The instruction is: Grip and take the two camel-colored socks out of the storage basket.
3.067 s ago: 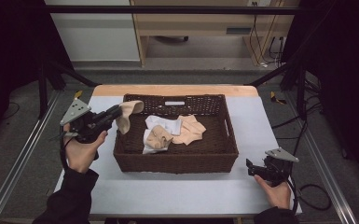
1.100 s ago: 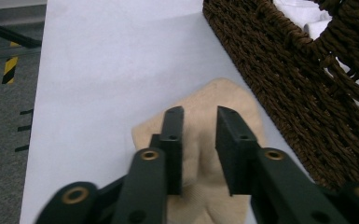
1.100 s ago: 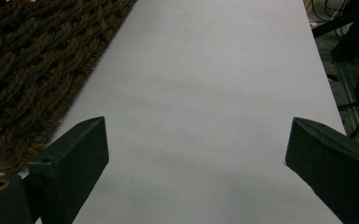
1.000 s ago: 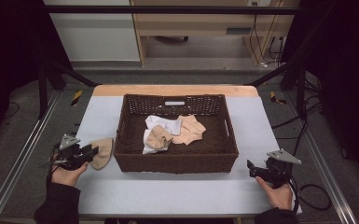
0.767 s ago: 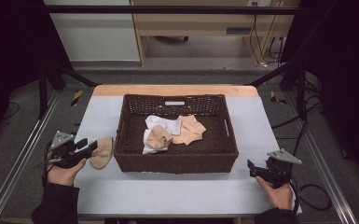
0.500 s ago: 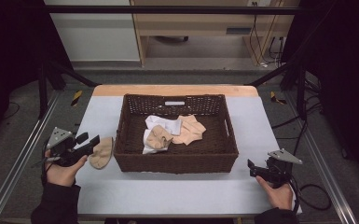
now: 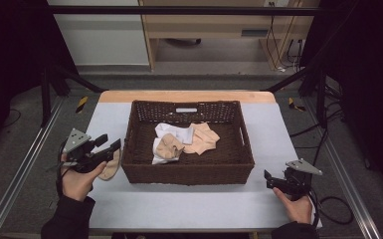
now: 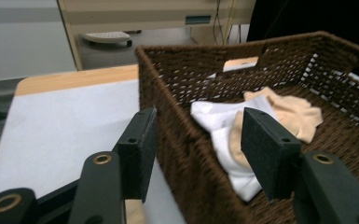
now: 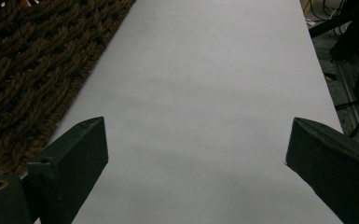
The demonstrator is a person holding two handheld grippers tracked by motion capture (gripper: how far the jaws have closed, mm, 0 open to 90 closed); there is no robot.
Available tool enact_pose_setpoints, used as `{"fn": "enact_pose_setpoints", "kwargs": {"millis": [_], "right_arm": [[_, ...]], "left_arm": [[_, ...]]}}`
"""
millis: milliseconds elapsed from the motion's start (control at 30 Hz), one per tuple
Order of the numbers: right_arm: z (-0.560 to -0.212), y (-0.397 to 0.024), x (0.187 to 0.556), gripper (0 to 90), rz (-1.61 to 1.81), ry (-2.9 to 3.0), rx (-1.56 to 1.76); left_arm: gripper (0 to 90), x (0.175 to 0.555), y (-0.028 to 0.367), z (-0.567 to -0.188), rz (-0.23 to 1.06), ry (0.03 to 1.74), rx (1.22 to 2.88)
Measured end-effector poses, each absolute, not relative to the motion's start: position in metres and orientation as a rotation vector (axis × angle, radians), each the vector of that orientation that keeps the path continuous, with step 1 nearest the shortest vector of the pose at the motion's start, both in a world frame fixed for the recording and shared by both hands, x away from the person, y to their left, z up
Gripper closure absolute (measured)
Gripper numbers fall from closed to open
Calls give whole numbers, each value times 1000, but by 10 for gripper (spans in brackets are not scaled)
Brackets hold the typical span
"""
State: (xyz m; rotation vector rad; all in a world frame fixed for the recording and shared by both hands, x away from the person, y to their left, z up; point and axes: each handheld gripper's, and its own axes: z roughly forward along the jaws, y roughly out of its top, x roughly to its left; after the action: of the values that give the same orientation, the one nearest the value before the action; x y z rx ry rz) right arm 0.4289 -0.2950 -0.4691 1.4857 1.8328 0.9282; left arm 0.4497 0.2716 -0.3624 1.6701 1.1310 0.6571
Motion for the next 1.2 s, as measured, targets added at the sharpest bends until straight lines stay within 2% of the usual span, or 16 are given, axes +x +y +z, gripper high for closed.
{"fn": "enact_pose_setpoints", "kwargs": {"millis": [533, 1200], "right_arm": [[-469, -296, 430, 57, 933, 1821, 1496], [-469, -296, 431, 57, 927, 1830, 1494]], "left_arm": [[431, 480, 207, -332, 656, 1016, 1711], [414, 524, 160, -342, 665, 1000, 1781]]}}
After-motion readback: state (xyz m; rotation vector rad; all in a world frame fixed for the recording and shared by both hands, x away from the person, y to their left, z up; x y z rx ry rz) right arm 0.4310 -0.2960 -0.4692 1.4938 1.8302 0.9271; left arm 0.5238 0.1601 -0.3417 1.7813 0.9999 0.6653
